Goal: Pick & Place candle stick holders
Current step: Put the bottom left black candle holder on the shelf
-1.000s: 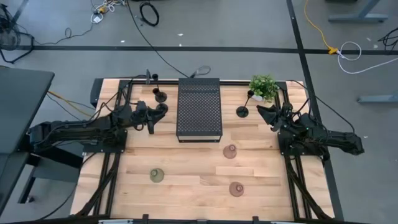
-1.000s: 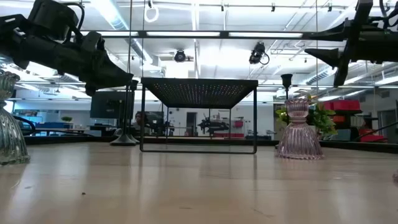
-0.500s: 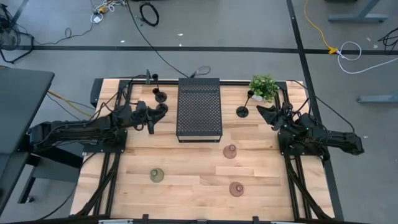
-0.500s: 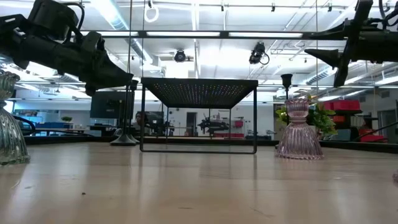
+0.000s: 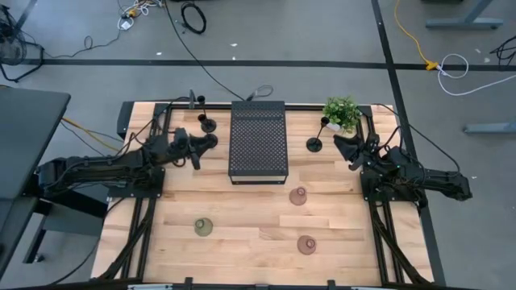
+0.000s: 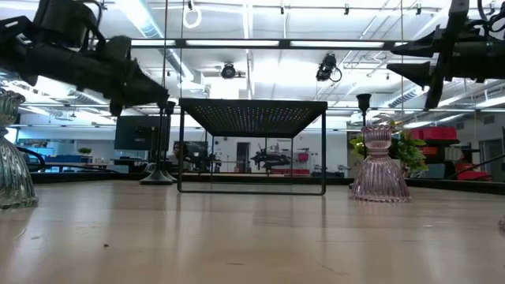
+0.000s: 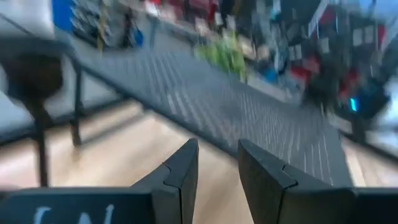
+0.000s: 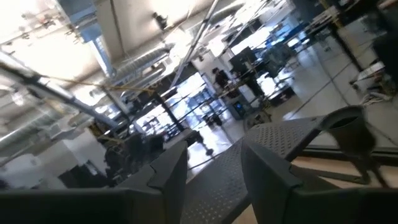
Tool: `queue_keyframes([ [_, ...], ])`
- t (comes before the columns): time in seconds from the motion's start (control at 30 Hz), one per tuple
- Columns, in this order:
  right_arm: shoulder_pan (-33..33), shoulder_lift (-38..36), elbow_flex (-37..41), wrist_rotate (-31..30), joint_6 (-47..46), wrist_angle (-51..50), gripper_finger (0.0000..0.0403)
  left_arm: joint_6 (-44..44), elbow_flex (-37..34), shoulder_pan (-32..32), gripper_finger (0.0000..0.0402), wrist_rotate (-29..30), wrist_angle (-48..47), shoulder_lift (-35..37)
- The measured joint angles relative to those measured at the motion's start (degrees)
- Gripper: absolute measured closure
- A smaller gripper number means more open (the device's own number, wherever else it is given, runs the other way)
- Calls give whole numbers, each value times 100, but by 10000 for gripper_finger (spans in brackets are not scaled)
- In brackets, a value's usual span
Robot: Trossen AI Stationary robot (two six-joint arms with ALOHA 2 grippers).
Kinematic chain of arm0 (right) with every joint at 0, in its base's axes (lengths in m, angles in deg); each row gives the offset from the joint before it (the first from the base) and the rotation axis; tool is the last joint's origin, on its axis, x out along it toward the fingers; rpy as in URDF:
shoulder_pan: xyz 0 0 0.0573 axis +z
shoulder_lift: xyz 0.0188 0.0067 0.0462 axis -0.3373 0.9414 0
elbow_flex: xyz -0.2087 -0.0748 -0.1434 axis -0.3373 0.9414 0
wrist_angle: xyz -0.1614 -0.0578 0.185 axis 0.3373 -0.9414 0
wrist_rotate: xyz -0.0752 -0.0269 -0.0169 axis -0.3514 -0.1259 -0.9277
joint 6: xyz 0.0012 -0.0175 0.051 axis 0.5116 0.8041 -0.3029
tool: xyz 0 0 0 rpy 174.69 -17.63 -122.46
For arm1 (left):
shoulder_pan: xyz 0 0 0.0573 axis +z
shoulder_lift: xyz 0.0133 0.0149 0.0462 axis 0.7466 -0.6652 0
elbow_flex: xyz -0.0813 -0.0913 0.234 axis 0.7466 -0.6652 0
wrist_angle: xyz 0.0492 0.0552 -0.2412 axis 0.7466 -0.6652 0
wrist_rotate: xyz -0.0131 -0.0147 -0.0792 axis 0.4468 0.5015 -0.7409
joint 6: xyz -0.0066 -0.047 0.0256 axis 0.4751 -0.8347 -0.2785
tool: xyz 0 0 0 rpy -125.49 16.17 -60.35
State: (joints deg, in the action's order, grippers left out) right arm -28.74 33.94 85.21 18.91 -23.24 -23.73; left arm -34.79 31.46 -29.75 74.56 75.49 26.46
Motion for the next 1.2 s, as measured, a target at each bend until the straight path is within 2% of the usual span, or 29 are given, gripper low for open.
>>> queue_keyframes([
  [0.37,0,0,0,1028,14,-349,253,-433,2,0,287,232,254,-2],
  [0.5,-1,0,2,1408,-197,-639,253,-747,1,-6,287,-123,241,-4],
  [0.63,1,1,1,1680,-283,-740,253,-357,1,-3,287,-350,-266,-4],
  [0.83,1,0,1,1796,-253,-741,253,233,-5,-1,287,710,-1598,-10],
  [1.0,1,0,2,1798,-195,-741,253,821,-5,0,283,1226,-1729,-10],
  [1.1,1,0,0,1798,-80,-737,253,1295,-5,-1,258,1642,-1518,-10],
  [1.2,1,0,1,1798,25,-734,253,1448,-5,4,213,2008,-1281,-9],
])
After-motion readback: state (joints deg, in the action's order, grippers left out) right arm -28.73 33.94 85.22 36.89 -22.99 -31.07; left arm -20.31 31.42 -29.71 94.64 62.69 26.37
